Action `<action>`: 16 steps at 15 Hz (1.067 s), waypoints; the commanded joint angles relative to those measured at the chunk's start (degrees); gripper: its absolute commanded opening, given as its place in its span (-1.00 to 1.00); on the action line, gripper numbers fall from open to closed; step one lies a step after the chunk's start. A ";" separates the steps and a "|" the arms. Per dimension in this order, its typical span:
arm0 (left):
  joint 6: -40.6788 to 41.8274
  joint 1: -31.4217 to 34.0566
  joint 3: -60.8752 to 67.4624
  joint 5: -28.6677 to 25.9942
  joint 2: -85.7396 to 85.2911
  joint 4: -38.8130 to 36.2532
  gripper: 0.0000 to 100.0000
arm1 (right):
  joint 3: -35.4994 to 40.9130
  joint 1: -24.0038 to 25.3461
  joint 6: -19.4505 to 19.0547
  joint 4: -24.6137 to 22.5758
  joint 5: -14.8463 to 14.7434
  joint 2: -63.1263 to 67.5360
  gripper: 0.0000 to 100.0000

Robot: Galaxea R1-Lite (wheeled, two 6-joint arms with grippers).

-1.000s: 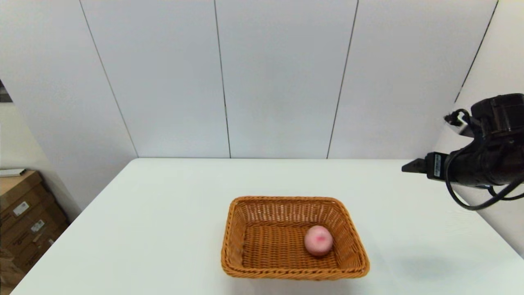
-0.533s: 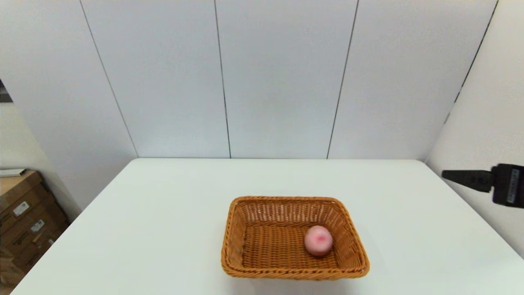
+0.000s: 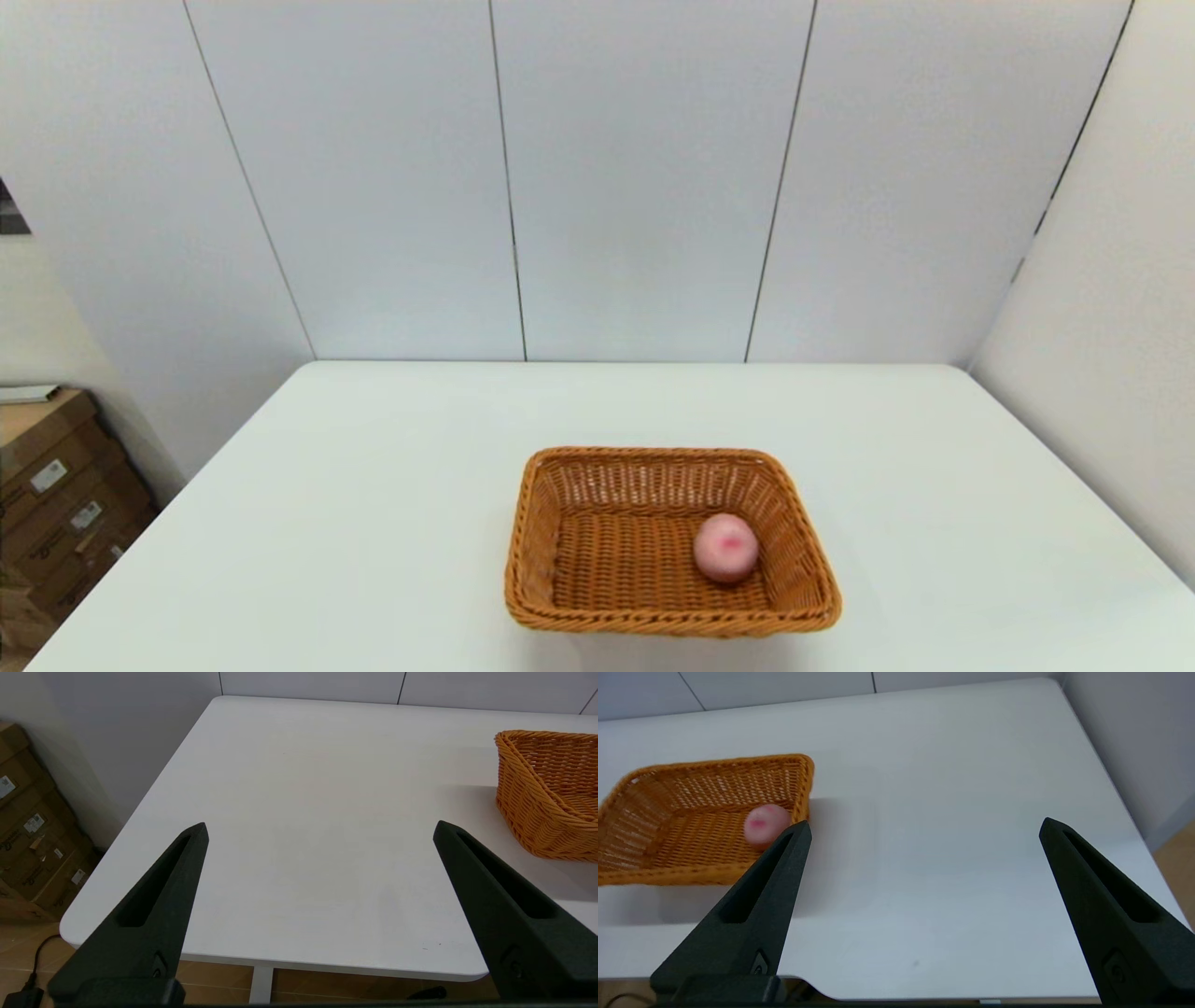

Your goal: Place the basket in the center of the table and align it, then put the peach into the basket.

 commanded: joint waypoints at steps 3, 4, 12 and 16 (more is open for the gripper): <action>-0.06 0.01 0.00 0.09 -0.01 0.08 1.00 | 11.78 2.35 -3.96 1.28 -2.26 -19.97 1.00; -0.06 0.01 0.00 0.01 -0.01 -0.01 1.00 | 12.57 2.26 -4.39 3.13 -2.26 -22.69 1.00; -0.06 0.01 0.00 0.01 -0.01 0.08 1.00 | 15.73 2.26 -5.36 1.99 -2.34 -23.92 1.00; -0.06 0.01 0.00 0.09 -0.01 0.08 1.00 | 15.73 2.26 -5.36 1.90 -2.34 -23.92 1.00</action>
